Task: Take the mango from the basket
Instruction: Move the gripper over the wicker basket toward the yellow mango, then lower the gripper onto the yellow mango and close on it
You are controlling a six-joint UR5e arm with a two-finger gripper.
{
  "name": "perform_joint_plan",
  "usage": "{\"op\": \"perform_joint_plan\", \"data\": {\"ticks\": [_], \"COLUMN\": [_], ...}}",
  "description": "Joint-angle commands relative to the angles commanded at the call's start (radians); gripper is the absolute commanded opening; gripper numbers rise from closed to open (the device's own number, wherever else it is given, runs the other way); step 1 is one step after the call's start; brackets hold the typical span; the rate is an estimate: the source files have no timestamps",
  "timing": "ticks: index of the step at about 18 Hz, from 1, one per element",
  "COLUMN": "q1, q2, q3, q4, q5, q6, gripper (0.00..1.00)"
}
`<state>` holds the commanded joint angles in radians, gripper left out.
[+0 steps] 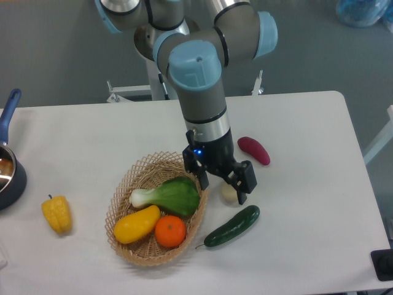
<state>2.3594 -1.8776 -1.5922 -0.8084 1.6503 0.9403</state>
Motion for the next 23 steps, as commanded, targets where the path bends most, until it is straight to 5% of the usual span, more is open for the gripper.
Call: {"op": "perform_joint_plan", "data": {"ticks": [5,10,16,23], "q1": [-0.063,-0.094,-0.126,-0.158], "q2": [-0.023,-0.028,-0.048,-0.100], "q3": [0.011,-0.028,-0.064,-0.069], "q4": [-0.005,-0.021,-0.106,-0.103], "q5": [0.005,-0.107,-0.147,-0.191], "q6": [0.018,0.146,0.302,0.203], "gripper": [1.00,1.00,1.00,1.00]}}
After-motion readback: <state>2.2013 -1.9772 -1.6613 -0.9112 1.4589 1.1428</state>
